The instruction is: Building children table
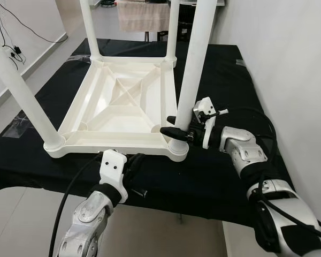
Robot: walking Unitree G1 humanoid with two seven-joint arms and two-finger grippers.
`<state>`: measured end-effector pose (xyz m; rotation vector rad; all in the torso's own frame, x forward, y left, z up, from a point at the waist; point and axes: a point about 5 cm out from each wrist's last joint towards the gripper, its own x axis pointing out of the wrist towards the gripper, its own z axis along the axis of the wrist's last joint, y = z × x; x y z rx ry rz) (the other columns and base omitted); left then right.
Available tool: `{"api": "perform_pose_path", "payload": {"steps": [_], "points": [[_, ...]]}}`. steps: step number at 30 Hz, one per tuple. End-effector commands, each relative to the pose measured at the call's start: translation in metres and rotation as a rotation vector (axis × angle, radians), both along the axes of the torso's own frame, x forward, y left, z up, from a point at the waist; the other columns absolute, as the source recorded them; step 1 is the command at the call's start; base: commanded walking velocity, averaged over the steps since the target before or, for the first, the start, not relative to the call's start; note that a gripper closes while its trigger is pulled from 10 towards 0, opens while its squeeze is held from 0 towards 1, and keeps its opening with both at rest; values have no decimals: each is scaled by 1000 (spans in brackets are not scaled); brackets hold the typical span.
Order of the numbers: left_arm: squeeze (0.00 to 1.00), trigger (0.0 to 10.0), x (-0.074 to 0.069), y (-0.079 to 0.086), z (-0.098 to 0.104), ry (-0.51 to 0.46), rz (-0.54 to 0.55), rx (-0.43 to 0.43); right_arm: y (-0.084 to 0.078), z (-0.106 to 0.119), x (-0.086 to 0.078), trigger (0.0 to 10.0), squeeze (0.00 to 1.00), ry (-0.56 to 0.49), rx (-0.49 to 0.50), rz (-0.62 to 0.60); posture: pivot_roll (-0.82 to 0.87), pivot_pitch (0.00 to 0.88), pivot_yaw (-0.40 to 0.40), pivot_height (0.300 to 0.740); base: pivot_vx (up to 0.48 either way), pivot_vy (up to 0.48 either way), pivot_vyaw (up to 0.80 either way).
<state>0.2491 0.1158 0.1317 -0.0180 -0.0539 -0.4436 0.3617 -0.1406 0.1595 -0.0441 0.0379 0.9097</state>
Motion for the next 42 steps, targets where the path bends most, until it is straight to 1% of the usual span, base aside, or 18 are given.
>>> {"api": "perform_pose_path", "payload": {"steps": [1, 3, 4, 6, 11, 12, 14, 15, 19, 20, 27, 28, 29, 30, 35, 36, 37, 42], "points": [[0, 10000, -1, 3, -1, 11, 0, 3, 0, -21, -6, 0, 0, 85, -27, -96, 125, 96, -27, 740, 0, 0, 0], [0, 10000, -1, 5, -1, 12, 1, 5, 3, -26, -10, 0, 0, 84, -59, -161, 125, 96, -27, 740, 0, 0, 0], [0, 10000, -2, 7, -1, 13, 1, 9, 15, -32, -23, 0, 0, 118, -22, -378, 106, 110, -13, 740, 0, 0, 0], [0, 10000, -1, 8, -1, 15, -3, 14, 30, -29, -37, 0, 0, 73, -68, -452, 94, 101, -1, 740, 0, 0, 0], [0, 10000, 0, 8, -2, 19, -6, 23, 43, -21, -37, 0, 0, 12, -84, -500, 104, 85, -6, 740, 0, 0, 0], [0, 10000, 1, 7, -2, 18, -4, 26, 49, -21, -31, 4824, 0, 4, -92, -466, 117, 83, -18, 740, 0, 0, 0], [0, 10000, 1, 7, -2, 15, 6, 24, 51, -23, -25, 4824, 0, 19, -89, -477, 118, 78, -20, 740, 0, 0, 0], [0, 10000, 1, 7, -2, 13, 11, 23, 52, -22, -19, 10000, 0, 31, -80, -476, 119, 75, -24, 740, 0, 0, 0], [0, 10000, 2, 6, -3, 15, 7, 21, 46, -12, -11, 10000, 0, 21, -34, -471, 112, 70, -21, 740, 0, 0, 0], [0, 10000, 2, 5, -3, 16, 3, 21, 43, -8, -8, 10000, 1000, 9, -14, -451, 113, 68, -23, 740, 0, 0, 0], [0, 10000, 1, 3, -4, 16, 1, 16, 43, 35, -11, 10000, 1000, -87, 126, -142, 118, 66, -37, 740, 0, 0, 0], [0, 10000, 1, 2, -4, 16, 1, 15, 42, 40, -12, 10000, 761, -97, 121, -66, 119, 65, -39, 740, 0, 0, 0], [0, 10000, 1, 2, -4, 16, 1, 15, 42, 40, -12, 10000, 761, -97, 121, -66, 119, 65, -39, 740, 0, 0, 0], [0, 10000, 1, 1, -4, 16, 2, 14, 39, 42, -11, 10000, 0, -118, 66, 53, 120, 63, -41, 740, 0, 0, 0], [0, 10000, 0, 1, -4, 16, 1, 12, 33, 37, -1, 10000, 0, -109, -19, 99, 125, 65, -44, 740, 0, 0, 0], [0, 10000, 0, 1, -4, 16, 0, 11, 31, 36, 5, 902, 0, -94, -18, 102, 125, 65, -44, 740, 0, 0, 0], [0, 10000, 0, 1, -4, 17, 0, 10, 30, 37, 9, 0, 0, -84, -15, 99, 128, 69, -42, 740, 0, 0, 0], [0, 10000, -2, 1, -3, 17, -1, 10, 29, 37, 12, 0, 0, -66, -7, 101, 134, 83, -42, 740, 0, 0, 0]]}}
